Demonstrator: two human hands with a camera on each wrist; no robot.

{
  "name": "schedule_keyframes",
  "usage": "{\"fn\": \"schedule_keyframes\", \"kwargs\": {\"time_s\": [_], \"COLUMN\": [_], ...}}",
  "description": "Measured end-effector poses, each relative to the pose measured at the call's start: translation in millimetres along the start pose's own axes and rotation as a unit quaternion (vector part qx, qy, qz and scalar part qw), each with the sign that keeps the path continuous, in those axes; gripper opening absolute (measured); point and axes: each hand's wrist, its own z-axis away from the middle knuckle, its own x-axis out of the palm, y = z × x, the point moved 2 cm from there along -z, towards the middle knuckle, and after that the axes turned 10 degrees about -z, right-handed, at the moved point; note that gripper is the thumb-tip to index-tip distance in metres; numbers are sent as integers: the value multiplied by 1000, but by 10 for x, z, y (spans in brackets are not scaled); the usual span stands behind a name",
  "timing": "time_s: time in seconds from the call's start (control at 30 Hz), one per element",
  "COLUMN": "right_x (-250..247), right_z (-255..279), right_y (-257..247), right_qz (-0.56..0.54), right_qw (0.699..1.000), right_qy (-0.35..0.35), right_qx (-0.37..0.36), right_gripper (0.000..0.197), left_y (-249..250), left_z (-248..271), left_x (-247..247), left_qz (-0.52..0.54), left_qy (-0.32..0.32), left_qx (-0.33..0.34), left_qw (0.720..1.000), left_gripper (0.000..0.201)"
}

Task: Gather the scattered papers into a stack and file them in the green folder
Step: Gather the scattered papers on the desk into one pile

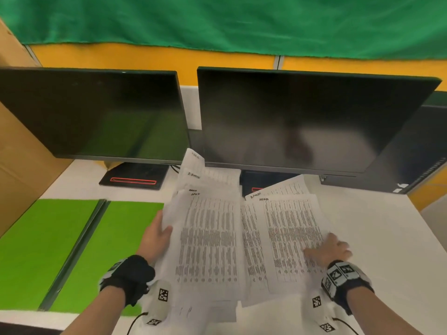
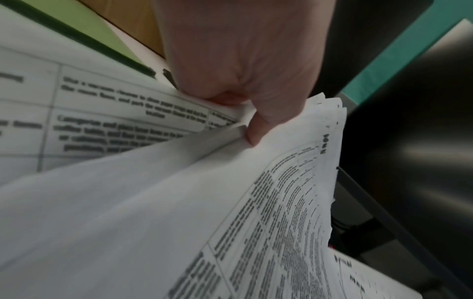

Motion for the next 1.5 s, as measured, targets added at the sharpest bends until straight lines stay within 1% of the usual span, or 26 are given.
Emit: {"fn": "schedule_keyframes", "kwargs": {"time_s": [0.1,0.2,0.27,0.33,0.4,0.43,0.5,0.53,0.6,0.67,0.7,0.77,0.83,0.9,0.93,1.0,1.07,1.13,1.23,1.27,1.33,1.37,1.4,1.43,1.47,1.5], "right_x": [-50,-84,-78,-71,-26,-15,-25,-37,-51,-144,-180,-249,-274,-293,-299,-310,-298,-287,-257,-241,-244,-238,-257,-281,-303,-320], "right_z": [-46,-90,-108,-87,-92,-87,-64,-76,-151,-145,-174,-193,-253,-309,-348,-390,-476,-522,-519,-520,-517,-555,-549,-530,-529,-530], "right_y": [0,35,56,51,62,76,93,108,143,116,114,67,16,-60,-81,-126,-128,-73,62,99,153,202,228,255,297,346], "right_qz": [4,-54,-115,-163,-182,-182,-183,-191,-197,-194,-183,-128,-78,-64,-65,-88,-157,-222,-300,-303,-267,-268,-280,-281,-284,-293], "right_qw": [1000,997,991,985,982,983,983,981,973,967,969,982,992,994,995,992,976,959,934,932,943,942,938,938,939,937], "right_qy": [5,1,-13,-21,-25,-22,-22,-37,-93,-120,-116,-77,-41,-34,-40,-82,-147,-174,-194,-196,-195,-200,-202,-200,-191,-188], "right_qx": [21,54,64,60,37,24,-11,-27,-75,-111,-120,-113,-96,-82,-65,-34,-25,-9,17,22,26,28,25,26,27,20], "right_gripper": [102,103,105,101,88,76,45,34,26,25,26,34,43,56,68,88,97,101,105,107,115,112,97,76,62,51], "left_y": [106,59,-66,-111,-91,-69,16,49,147,264,278,318,341,386,465,600,728,798,973,1045,1112,1115,1119,1104,1069,1024], "left_z": [36,14,-39,-58,-56,-53,-42,-48,-41,-12,-14,-13,-30,-64,-40,4,22,-11,26,58,101,118,127,106,61,3], "left_x": [-270,-482,-467,-292,15,197,548,717,979,1154,1231,1359,1462,1536,1548,1616,1720,1893,2085,2126,2183,2191,2158,2092,1990,1856], "left_qz": [69,140,205,238,246,249,241,234,210,160,138,103,65,37,40,67,86,87,66,47,-1,-22,-59,-126,-216,-306], "left_qy": [-4,-9,-17,-48,-81,-90,-107,-119,-157,-159,-147,-127,-127,-138,-149,-176,-202,-217,-244,-248,-259,-273,-273,-244,-178,-101], "left_qx": [0,-20,-58,-87,-97,-100,-120,-127,-115,-104,-106,-118,-125,-139,-150,-167,-169,-168,-147,-135,-101,-71,-31,11,49,71], "left_qw": [998,990,977,966,961,959,957,956,958,969,974,979,982,980,977,968,961,958,956,958,960,959,960,962,959,944], "left_gripper": [50,54,55,55,54,56,68,74,70,60,58,59,55,54,55,59,63,68,67,65,60,57,52,46,42,42]}}
